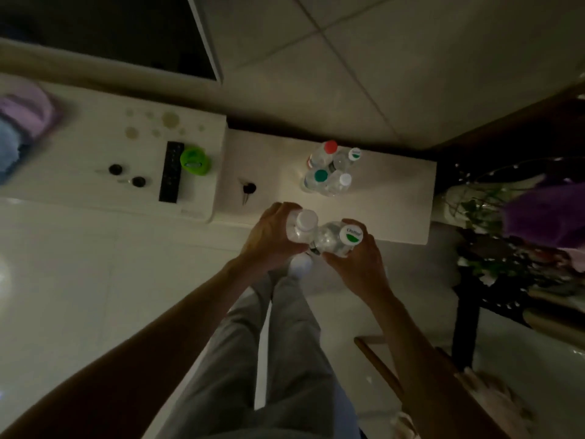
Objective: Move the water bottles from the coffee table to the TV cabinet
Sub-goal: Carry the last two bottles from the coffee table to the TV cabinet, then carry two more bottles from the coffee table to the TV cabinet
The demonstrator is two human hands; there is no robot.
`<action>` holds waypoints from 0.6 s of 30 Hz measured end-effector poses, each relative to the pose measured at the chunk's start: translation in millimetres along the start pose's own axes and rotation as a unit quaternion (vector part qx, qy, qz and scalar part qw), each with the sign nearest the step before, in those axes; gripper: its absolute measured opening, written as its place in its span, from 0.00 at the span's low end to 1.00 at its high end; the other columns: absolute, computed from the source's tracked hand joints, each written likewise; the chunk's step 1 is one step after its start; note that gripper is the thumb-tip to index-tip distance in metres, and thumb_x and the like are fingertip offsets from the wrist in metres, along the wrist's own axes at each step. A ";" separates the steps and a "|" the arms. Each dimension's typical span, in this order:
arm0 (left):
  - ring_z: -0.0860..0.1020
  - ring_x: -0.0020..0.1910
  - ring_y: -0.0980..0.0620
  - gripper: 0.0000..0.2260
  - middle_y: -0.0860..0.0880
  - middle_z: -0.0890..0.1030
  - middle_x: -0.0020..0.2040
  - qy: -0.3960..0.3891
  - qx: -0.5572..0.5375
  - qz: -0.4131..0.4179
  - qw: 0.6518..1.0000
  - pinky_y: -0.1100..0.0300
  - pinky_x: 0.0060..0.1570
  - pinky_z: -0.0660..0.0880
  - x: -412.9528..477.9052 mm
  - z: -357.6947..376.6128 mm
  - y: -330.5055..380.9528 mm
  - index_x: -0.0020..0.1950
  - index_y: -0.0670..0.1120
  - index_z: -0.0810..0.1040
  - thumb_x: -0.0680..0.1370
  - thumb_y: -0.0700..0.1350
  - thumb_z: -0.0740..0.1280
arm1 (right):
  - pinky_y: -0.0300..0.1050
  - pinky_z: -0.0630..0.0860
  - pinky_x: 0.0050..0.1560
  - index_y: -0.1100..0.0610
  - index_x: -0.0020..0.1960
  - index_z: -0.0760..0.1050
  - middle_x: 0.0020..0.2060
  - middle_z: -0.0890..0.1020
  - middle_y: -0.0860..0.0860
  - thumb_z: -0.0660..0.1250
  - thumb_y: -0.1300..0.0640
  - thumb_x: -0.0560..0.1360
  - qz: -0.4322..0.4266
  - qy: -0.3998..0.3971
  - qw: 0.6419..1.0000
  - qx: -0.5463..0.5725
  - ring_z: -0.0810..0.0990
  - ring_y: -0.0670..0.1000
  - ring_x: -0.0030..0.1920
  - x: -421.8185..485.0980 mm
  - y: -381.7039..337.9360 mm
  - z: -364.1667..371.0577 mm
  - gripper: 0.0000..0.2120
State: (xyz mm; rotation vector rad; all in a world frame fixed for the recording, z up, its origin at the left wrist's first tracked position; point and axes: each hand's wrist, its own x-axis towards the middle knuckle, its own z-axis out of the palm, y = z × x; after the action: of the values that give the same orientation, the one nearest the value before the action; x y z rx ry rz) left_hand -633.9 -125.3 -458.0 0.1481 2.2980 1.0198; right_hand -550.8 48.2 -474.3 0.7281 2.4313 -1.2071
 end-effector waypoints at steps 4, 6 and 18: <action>0.72 0.60 0.49 0.32 0.49 0.75 0.63 -0.010 0.035 -0.018 0.999 0.60 0.55 0.69 46.3 44.4 -33.1 0.66 0.49 0.69 0.65 0.48 0.78 | 0.44 0.80 0.52 0.47 0.63 0.72 0.55 0.80 0.46 0.73 0.32 0.63 0.007 -0.027 0.999 -0.038 0.79 0.46 0.56 66.9 56.1 32.9 0.33; 0.72 0.60 0.49 0.32 0.50 0.74 0.64 -0.002 0.036 -0.031 0.999 0.61 0.55 0.67 69.5 65.3 -49.2 0.67 0.50 0.69 0.66 0.49 0.77 | 0.43 0.80 0.51 0.48 0.62 0.73 0.54 0.80 0.47 0.72 0.33 0.64 -0.001 -0.027 0.999 -0.046 0.79 0.46 0.55 97.1 83.2 48.8 0.32; 0.74 0.57 0.46 0.25 0.44 0.77 0.58 0.102 0.007 -0.002 0.995 0.62 0.55 0.65 145.8 138.7 -89.1 0.63 0.42 0.72 0.69 0.42 0.76 | 0.18 0.64 0.55 0.58 0.66 0.70 0.59 0.78 0.54 0.76 0.54 0.67 -0.009 0.136 0.991 -0.006 0.76 0.50 0.60 162.3 141.6 105.3 0.31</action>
State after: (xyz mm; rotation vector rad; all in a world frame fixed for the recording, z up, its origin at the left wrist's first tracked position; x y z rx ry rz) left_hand -659.2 -50.6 -663.5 0.0469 2.4886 1.0596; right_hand -594.8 83.6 -707.3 0.9231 2.6662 -1.1648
